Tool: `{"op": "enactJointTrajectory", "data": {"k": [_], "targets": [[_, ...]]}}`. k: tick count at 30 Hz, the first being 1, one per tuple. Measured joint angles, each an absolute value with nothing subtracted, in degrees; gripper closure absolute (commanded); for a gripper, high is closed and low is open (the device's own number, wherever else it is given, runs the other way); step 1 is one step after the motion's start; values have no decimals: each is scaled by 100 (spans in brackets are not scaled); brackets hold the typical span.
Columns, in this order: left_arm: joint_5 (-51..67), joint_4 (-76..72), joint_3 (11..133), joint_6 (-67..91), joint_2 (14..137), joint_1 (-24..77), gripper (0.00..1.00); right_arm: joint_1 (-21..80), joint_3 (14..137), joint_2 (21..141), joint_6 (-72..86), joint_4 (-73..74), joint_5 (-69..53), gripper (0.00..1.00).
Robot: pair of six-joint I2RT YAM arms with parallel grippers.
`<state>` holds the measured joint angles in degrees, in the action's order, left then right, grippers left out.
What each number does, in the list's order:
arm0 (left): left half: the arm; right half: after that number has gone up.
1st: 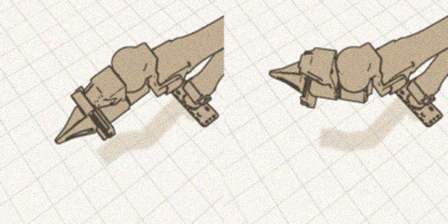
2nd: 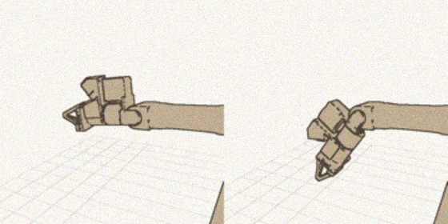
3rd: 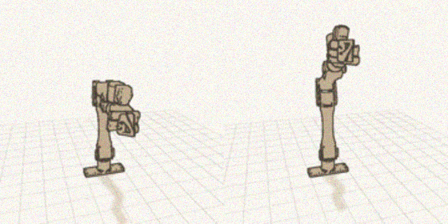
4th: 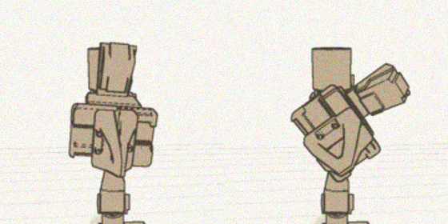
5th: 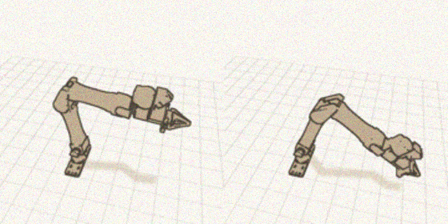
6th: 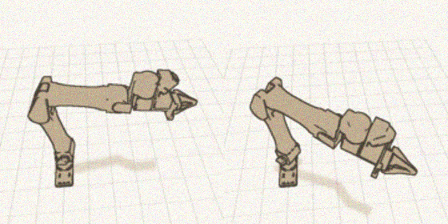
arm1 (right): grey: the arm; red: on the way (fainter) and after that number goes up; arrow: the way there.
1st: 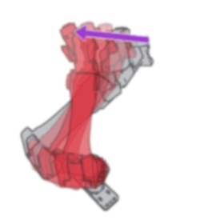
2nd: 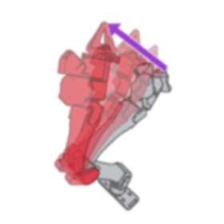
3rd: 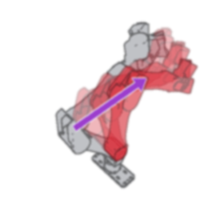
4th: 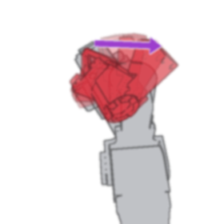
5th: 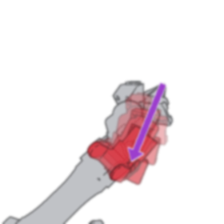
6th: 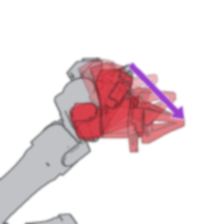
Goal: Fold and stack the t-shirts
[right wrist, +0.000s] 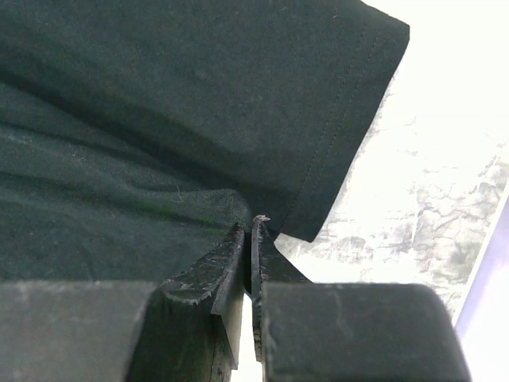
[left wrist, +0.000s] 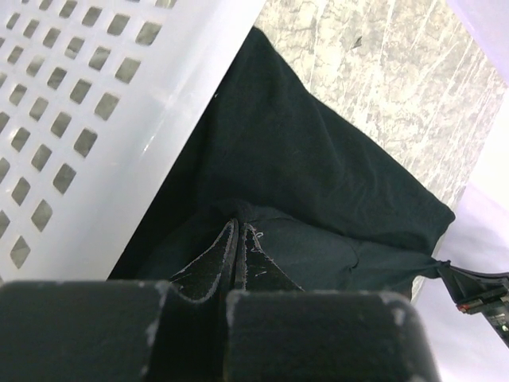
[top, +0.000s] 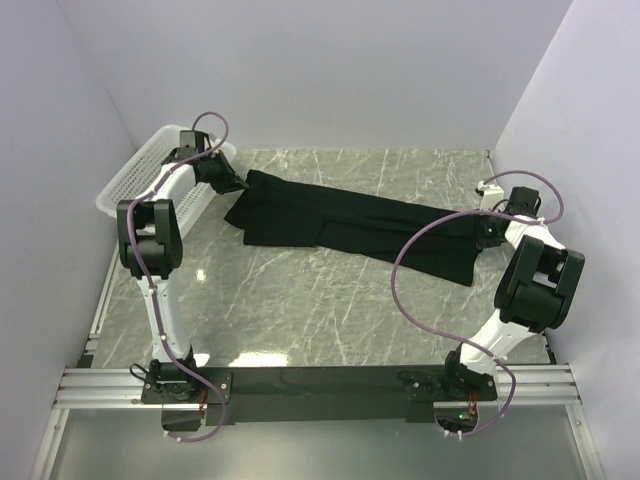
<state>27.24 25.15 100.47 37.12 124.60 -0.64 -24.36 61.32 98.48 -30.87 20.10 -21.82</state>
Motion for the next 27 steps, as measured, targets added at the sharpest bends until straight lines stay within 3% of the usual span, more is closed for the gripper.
{"op": "enactJointTrajectory", "data": {"k": [27], "targets": [[2401,2515,10516,3710,12818,187,99,-2502,6064,9782,-2939,1894,-2053,90]]}}
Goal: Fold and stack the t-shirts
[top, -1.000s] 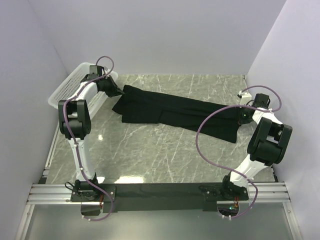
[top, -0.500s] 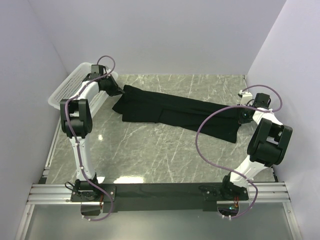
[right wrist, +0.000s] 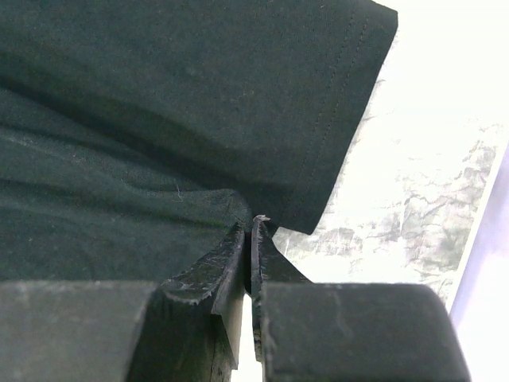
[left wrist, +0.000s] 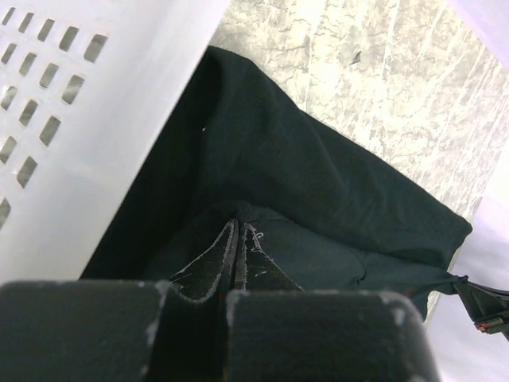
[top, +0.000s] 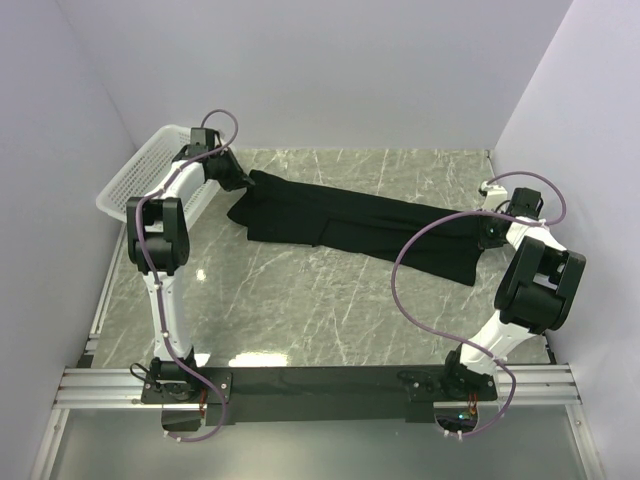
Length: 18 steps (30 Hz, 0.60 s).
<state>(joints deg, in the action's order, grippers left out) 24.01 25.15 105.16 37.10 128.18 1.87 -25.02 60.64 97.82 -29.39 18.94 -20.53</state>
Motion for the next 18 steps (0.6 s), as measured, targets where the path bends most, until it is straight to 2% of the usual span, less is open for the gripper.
{"op": "enactJointTrajectory", "data": {"k": [4,6,9,10,13,16,18], "targets": [[2364,2517,10516,3710,12831,187,99,-2502,6066,9782,-2902,1887,-2051,87],[2342,2517,10516,3710,12833,189,99,-2502,6071,9784,-2867,1885,-2043,80],[2274,2517,10541,3710,12846,196,93,-2502,6084,9784,-2766,1846,-1970,69],[2255,2515,10558,3710,12851,198,84,-2502,6095,9784,-2731,1831,-1940,67],[2191,2484,10667,3695,12853,213,66,-2502,6191,9784,-2598,1780,-1852,62],[2108,2460,10903,3697,12853,228,57,-2499,6355,9784,-2469,1693,-1800,60],[2093,2432,11100,3684,12853,239,55,-2499,6462,9782,-2401,1640,-1802,59]]}}
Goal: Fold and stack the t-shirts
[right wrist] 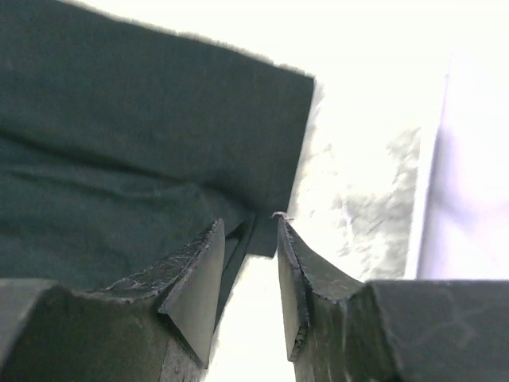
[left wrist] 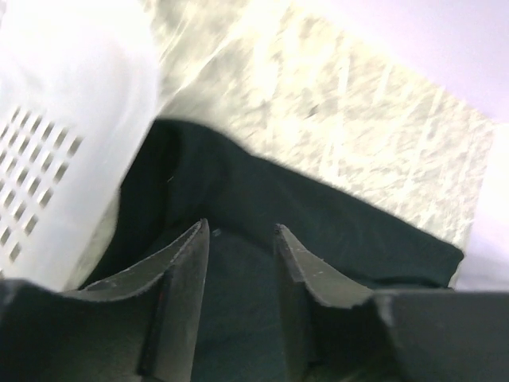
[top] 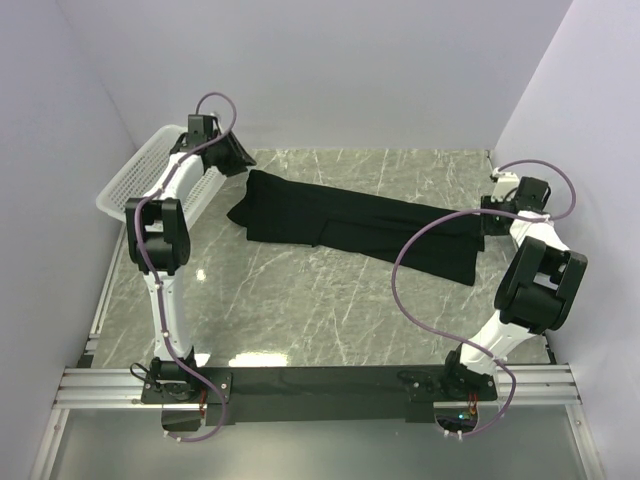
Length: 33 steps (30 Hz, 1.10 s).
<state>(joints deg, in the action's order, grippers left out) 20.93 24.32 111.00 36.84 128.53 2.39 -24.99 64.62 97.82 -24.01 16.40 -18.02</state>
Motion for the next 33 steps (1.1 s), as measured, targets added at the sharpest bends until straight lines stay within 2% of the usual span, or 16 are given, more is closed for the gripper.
{"op": "enactJointTrajectory", "data": {"k": [6,13,19,30,33], "targets": [[2067,2137,10934,3520,12604,268,52,-2493,6525,9559,-2545,1750,-2414,59],[1959,1782,8388,2926,10672,272,50,-2333,6106,8709,-3968,2751,-3817,58],[1605,1531,6768,2657,9327,274,49,-2252,5524,8217,-4877,3489,-3964,58],[497,1090,6416,2814,10130,329,48,-2250,4904,8082,-4884,3426,-3162,57],[327,1039,6482,2906,10372,395,49,-2222,4880,8082,-4864,3280,-2947,53]]}}
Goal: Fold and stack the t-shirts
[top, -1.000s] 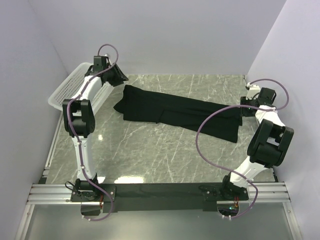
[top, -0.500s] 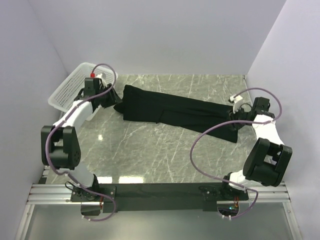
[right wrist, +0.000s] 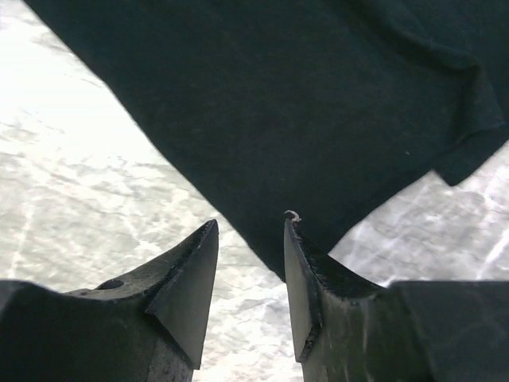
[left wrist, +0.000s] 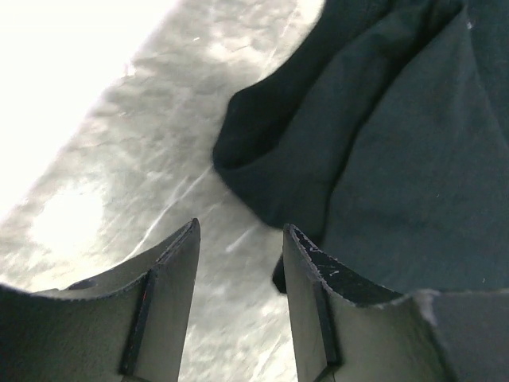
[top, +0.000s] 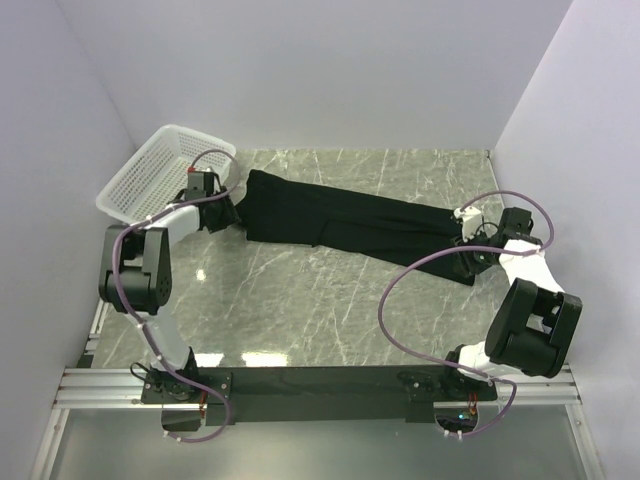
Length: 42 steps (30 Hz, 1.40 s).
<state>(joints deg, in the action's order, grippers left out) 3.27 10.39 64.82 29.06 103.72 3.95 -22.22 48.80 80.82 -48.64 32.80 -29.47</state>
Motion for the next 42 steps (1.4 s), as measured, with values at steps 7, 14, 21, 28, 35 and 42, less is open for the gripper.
{"op": "enactJointTrajectory", "data": {"k": [7,14,21,28,35,42], "targets": [[-12,875,6982,3120,10860,694,51,-2073,4836,8082,-5046,3024,-2580,51],[-172,784,7124,3332,11205,755,78,-2058,4829,8228,-5695,2963,-2403,50],[-185,751,7124,3387,11220,749,99,-1855,4831,8597,-6379,3267,-2324,50],[-176,749,7102,3369,11209,749,99,-1417,4779,8908,-6416,3122,-2003,51],[-134,779,6864,3343,10916,749,99,-1363,4882,9030,-6287,3092,-1828,97],[-82,926,6053,3356,9813,749,99,-1492,4563,8580,-6652,3284,-1675,100]]}}
